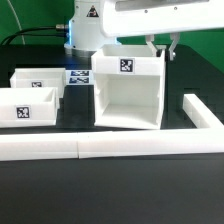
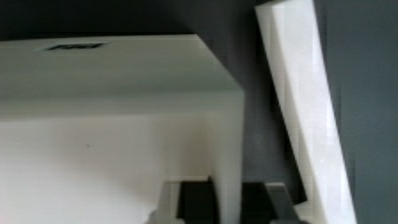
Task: Assemble drawer
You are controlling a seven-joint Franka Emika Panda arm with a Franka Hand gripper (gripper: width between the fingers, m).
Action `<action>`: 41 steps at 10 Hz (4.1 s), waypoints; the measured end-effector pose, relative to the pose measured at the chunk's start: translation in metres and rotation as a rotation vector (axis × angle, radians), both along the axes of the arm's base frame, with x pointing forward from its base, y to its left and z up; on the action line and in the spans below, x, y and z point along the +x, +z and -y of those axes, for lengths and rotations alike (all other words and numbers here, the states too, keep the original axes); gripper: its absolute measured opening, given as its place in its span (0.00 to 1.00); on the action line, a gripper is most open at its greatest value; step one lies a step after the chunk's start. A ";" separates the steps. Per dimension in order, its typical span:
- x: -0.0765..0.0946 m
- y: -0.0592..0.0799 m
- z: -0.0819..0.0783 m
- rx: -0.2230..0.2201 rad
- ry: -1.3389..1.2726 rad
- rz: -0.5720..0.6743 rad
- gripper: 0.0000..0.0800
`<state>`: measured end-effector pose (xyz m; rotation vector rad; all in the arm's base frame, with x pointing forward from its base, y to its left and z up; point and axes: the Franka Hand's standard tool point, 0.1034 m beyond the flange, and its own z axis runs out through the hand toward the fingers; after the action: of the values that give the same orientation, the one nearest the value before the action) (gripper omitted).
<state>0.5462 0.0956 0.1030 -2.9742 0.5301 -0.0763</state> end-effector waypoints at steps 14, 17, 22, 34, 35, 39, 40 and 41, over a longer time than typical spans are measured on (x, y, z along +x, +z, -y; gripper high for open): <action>0.023 0.001 -0.011 0.137 -0.942 -0.134 0.05; 0.023 0.001 -0.013 0.136 -0.925 -0.133 0.05; 0.042 -0.003 -0.010 0.162 -0.990 -0.161 0.05; 0.102 -0.002 -0.013 0.190 -1.080 -0.191 0.15; 0.102 -0.002 -0.014 0.189 -1.079 -0.191 0.15; 0.102 -0.003 -0.015 0.189 -1.072 -0.191 0.74; 0.102 -0.003 -0.015 0.189 -1.070 -0.190 0.74; 0.102 -0.003 -0.015 0.189 -1.068 -0.190 0.80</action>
Offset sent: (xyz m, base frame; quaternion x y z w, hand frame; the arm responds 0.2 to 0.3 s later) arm 0.0234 -0.0104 -0.0031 -0.0130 -0.0010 0.2740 0.9616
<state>0.6477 0.1106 0.1003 -2.1899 1.9260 0.1547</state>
